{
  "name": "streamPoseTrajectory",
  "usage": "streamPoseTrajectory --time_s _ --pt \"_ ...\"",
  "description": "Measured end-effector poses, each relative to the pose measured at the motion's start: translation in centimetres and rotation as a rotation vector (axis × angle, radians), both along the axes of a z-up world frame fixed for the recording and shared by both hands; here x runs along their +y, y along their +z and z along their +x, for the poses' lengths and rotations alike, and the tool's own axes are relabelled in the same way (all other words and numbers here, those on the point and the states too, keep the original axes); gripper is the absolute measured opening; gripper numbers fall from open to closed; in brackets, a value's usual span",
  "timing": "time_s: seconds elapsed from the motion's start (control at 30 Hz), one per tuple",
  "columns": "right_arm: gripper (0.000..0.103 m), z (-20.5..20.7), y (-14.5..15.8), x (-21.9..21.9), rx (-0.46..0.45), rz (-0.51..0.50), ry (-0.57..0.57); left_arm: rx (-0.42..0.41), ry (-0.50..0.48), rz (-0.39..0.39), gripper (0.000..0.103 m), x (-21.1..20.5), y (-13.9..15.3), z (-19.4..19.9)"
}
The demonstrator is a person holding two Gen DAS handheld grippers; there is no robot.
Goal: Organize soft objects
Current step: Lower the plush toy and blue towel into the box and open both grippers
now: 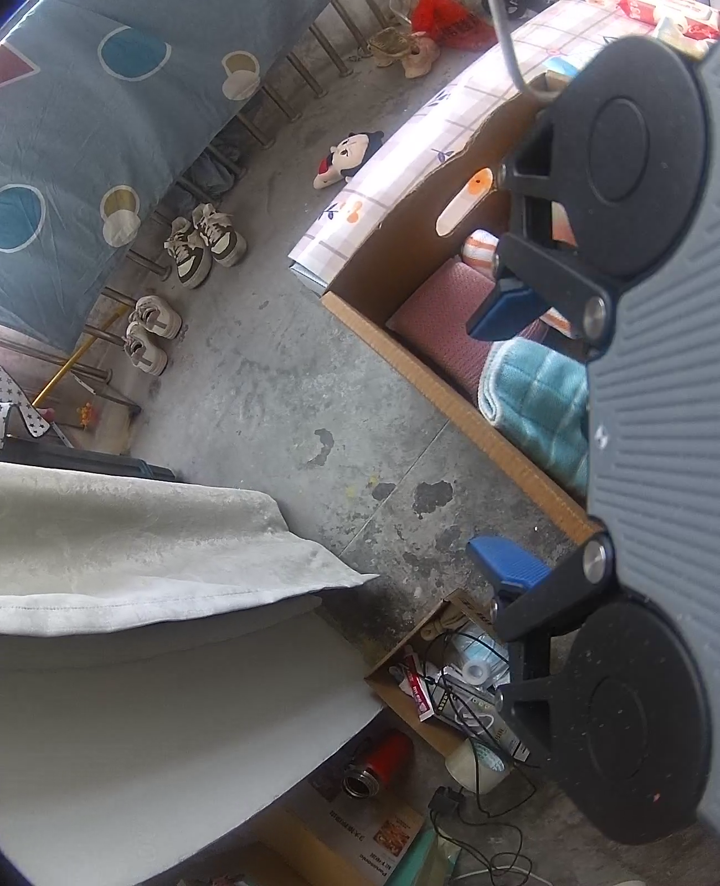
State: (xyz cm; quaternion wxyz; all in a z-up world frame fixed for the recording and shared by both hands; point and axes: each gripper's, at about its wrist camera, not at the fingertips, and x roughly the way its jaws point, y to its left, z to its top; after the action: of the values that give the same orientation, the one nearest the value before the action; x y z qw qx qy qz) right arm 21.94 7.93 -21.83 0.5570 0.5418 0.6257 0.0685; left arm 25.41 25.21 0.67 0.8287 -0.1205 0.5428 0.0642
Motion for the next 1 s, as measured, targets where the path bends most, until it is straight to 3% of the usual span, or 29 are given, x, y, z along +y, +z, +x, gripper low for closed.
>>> streamPoseTrajectory --time_s 0.03,0.1,0.2,0.27,0.53,0.73,0.83,1.0 --pt "0.020 0.1 -0.1 0.6 0.001 0.007 0.023 0.004 -0.001 -0.001 0.079 -0.1 -0.1 0.1" --pt "0.045 0.4 -0.2 1.4 0.013 -0.001 0.069 0.008 -0.004 -0.002 0.079 -0.4 -0.2 0.1" --pt "0.072 0.2 0.7 2.0 -0.002 -0.026 0.096 0.006 -0.009 0.000 0.079 -0.8 -0.3 0.0" --pt "0.083 0.4 1.6 2.4 -0.014 -0.041 0.104 0.007 -0.011 0.001 0.079 -1.0 -0.3 0.0" --pt "0.084 -1.2 4.7 0.7 -0.052 -0.057 0.072 -0.009 -0.007 0.004 0.079 -1.4 0.5 -0.2" --pt "0.087 -3.2 8.8 -1.7 -0.168 0.011 0.019 -0.038 0.002 -0.007 0.082 -1.9 2.0 -1.4" --pt "0.095 -4.2 10.9 -4.7 -0.247 0.065 -0.024 -0.041 -0.013 -0.002 0.084 -3.2 2.6 -2.4" --pt "0.102 -6.7 14.1 -13.3 -0.348 0.144 -0.096 -0.025 -0.075 -0.016 0.086 -7.6 3.3 -4.5"
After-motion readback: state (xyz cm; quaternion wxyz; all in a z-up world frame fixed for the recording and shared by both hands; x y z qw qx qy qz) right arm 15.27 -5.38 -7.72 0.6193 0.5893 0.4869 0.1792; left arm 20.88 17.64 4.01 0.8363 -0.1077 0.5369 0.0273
